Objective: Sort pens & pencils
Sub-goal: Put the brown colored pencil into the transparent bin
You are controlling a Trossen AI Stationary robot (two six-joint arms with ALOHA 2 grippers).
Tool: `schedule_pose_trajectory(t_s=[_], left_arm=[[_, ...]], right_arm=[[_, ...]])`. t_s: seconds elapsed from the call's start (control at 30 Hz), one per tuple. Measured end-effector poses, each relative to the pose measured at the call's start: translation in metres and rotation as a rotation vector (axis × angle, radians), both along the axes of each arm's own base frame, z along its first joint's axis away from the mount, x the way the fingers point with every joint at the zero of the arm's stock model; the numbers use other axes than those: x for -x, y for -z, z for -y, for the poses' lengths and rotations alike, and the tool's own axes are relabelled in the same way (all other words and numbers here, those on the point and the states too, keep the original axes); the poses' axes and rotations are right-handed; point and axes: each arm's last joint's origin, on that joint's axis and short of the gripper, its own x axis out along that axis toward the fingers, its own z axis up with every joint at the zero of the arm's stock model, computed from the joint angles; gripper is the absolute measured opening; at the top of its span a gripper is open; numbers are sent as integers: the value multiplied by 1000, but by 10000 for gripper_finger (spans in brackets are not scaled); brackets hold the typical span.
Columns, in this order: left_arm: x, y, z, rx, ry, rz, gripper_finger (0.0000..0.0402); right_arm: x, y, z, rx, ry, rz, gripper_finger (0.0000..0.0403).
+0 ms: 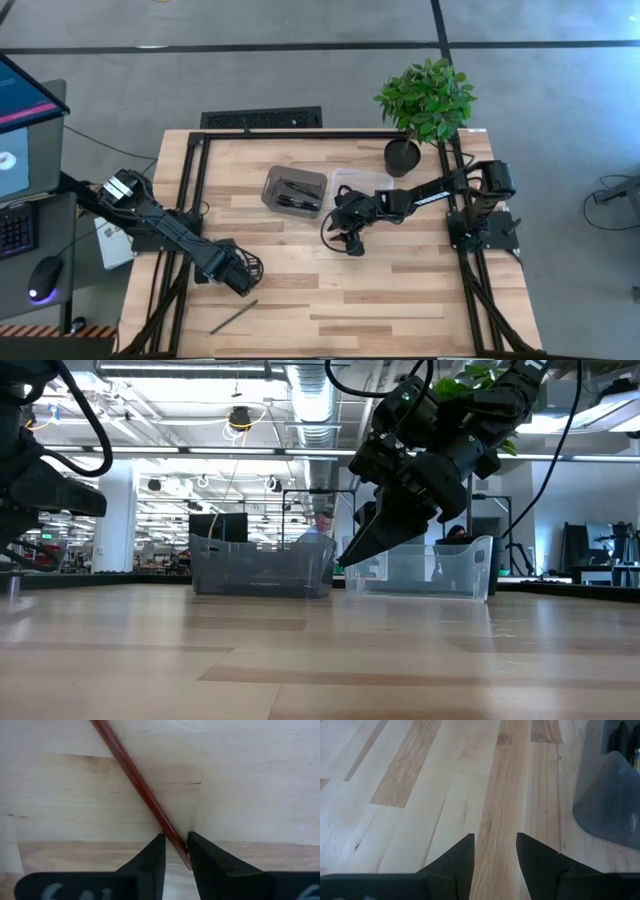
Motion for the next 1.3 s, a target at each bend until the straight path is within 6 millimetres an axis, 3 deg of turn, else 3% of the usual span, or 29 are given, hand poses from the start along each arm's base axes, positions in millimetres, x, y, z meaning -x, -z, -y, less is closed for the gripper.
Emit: schedule_pose_trajectory(t_s=[0.2, 0.5, 0.77, 1.3], left_arm=[[0, 0, 0, 1, 33, 0, 60], [-1, 0, 1, 11, 235, 11, 38], [-2, 0, 0, -40, 456, 38, 15], [-4, 0, -1, -110, 922, 54, 17]], right_arm=[[0, 0, 0, -1, 1, 0, 169], [0, 0, 0, -2, 2, -1, 170], [0, 0, 0, -2, 2, 0, 171], [0, 0, -6, -42, 23, -13, 171]])
